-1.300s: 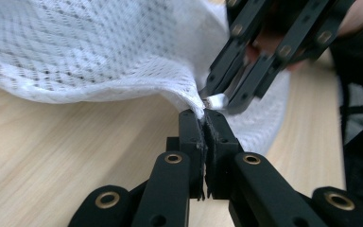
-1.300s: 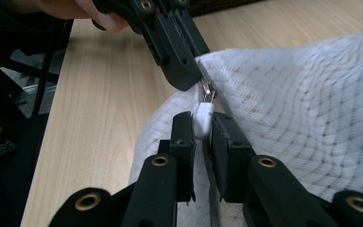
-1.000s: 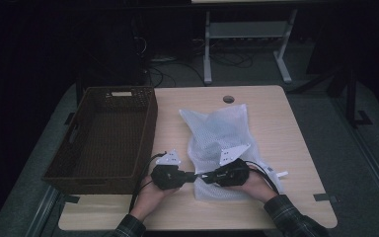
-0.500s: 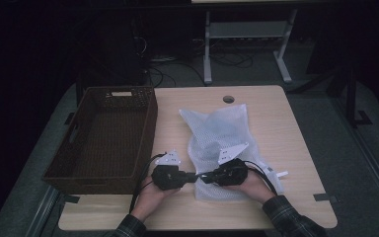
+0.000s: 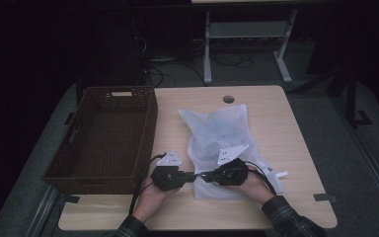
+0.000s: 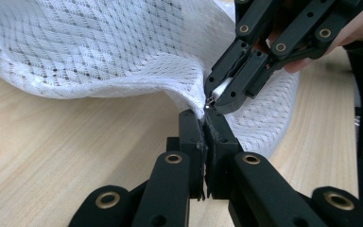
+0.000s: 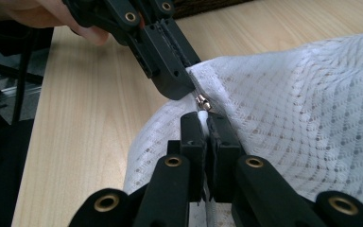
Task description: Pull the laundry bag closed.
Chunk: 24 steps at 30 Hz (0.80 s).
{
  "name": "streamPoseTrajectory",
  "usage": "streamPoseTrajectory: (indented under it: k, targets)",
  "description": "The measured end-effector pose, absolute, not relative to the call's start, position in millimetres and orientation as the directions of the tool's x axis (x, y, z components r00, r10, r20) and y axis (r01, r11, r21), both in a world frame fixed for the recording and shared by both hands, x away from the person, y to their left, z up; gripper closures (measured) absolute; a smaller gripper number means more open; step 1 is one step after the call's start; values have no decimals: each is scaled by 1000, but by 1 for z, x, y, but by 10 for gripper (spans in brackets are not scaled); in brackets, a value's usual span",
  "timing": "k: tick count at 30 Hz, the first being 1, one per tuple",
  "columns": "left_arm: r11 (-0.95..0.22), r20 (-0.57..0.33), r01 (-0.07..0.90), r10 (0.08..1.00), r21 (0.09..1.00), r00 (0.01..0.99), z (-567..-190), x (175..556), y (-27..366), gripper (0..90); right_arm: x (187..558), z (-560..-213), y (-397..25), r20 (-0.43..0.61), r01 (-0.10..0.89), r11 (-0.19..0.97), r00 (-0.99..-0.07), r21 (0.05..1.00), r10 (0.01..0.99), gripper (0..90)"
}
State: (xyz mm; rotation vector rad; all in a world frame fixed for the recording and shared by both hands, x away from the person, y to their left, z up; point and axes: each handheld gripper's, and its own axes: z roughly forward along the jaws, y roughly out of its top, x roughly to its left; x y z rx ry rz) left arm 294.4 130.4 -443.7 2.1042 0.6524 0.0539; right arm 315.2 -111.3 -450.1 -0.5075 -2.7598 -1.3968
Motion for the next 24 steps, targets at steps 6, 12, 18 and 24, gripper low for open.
streamPoseTrajectory:
  k: [6, 12, 18, 24]
  targets:
    - [-448, -195, 434, 486, 781, 852, -443, 290, 130, 879, 311, -448, -111, 140, 288, 557, -946, 779, 293, 865]
    - [-438, -193, 436, 496, 786, 847, -443, 287, 128, 881, 307, -447, -111, 115, 275, 562, -946, 780, 302, 865]
    - [-412, -211, 451, 509, 792, 835, -441, 288, 135, 883, 308, -446, -117, 120, 280, 552, -944, 786, 308, 865]
    - [-412, -207, 451, 514, 792, 832, -441, 287, 135, 882, 306, -446, -116, 104, 264, 559, -948, 786, 301, 865]
